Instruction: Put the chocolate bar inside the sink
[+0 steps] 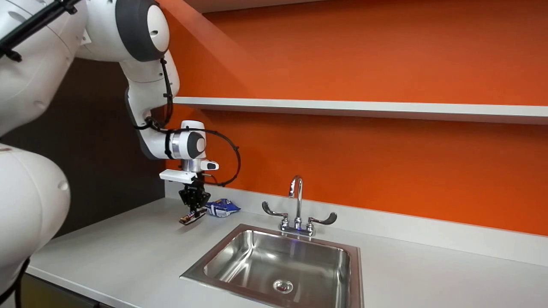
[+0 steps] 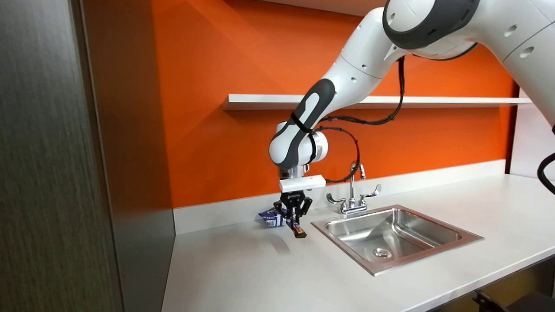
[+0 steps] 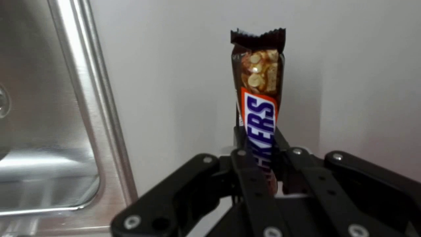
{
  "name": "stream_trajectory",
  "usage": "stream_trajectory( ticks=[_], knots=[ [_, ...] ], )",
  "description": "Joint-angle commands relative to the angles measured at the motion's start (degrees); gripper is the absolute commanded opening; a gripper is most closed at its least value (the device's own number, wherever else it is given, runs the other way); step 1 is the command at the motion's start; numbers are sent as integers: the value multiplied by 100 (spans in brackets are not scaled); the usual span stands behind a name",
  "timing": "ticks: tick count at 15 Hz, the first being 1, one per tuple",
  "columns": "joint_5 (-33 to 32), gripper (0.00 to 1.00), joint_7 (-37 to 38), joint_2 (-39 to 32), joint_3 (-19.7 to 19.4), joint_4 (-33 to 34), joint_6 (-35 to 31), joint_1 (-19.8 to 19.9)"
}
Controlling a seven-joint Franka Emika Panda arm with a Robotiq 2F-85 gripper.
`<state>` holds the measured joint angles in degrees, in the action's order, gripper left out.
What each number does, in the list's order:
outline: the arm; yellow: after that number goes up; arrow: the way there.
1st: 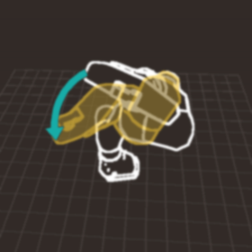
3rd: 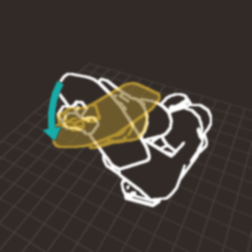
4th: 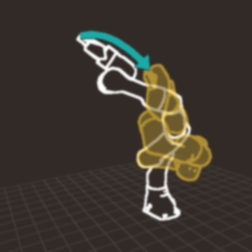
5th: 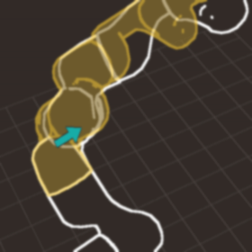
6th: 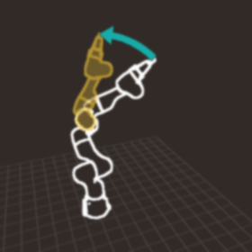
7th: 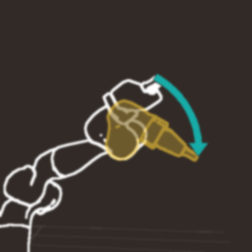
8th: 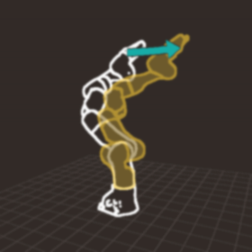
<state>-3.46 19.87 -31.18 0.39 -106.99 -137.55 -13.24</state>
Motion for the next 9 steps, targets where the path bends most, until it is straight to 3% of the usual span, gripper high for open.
stream_trajectory(
  ticks=[1,9],
  knots=[
    [98,5,-116,340,-121,-403,-54,311],
    [263,5,-313,280,-503,-711,-276,1137]
  ],
)
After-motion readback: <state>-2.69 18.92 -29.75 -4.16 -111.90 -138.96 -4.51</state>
